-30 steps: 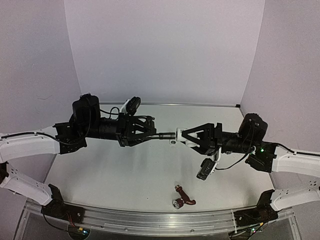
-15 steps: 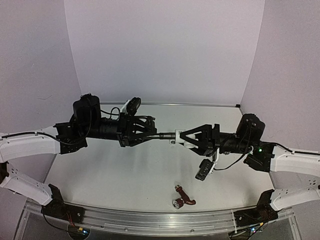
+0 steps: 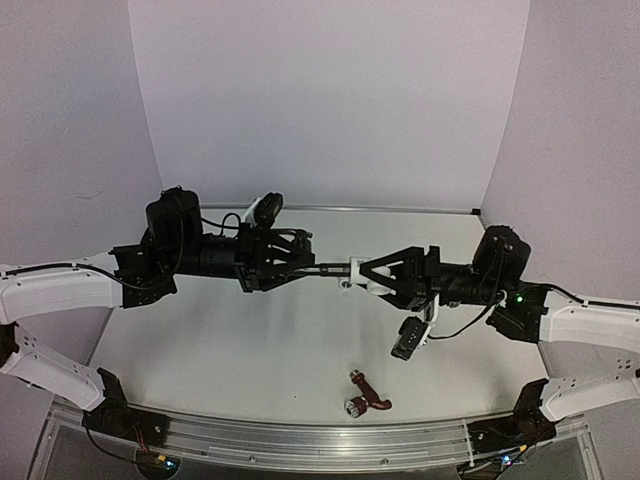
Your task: Install the water faucets
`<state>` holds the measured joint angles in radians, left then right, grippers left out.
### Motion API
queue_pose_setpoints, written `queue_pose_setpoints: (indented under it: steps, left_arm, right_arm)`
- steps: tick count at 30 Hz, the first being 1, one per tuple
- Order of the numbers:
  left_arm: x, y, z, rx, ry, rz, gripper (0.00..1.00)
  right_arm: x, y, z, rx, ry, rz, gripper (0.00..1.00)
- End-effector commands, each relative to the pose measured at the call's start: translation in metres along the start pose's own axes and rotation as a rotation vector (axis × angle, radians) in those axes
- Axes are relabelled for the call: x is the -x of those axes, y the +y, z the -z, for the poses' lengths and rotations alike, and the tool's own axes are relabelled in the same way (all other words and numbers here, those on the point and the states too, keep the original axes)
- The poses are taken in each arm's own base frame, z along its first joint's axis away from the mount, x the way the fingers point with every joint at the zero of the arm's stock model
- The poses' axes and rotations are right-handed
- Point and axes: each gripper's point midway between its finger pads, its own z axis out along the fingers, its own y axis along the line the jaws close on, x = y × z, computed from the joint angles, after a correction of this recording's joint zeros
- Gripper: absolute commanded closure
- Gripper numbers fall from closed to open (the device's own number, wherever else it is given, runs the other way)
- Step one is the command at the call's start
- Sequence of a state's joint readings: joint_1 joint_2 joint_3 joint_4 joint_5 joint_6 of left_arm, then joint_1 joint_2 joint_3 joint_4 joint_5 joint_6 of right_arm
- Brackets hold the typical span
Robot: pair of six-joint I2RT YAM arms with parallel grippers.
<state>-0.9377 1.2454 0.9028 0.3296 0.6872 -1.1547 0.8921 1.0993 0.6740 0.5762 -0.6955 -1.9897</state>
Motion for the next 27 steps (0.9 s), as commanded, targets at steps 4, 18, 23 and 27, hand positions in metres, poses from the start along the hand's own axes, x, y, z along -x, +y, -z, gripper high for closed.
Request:
queue_pose_setpoints:
  steps: [4, 18, 23, 27]
  left_arm:
    - [0.002, -0.036, -0.005, -0.141, 0.029, -0.095, 1.0]
    - [-0.004, -0.033, -0.008, -0.111, 0.071, -0.23, 1.0]
    - [-0.005, -0.032, -0.008, -0.109, 0.078, -0.26, 1.0]
    - [-0.005, -0.031, -0.009, -0.101, 0.08, -0.267, 1.0]
  right_arm:
    - [-0.001, -0.037, -0.003, -0.124, -0.024, 0.274, 1.0]
    - [-0.007, -0.046, -0.001, -0.127, -0.006, 0.08, 1.0]
    - [-0.012, -0.054, 0.0, -0.139, 0.004, -0.014, 1.0]
    - [-0.009, -0.058, 0.001, -0.149, -0.018, -0.062, 1.0]
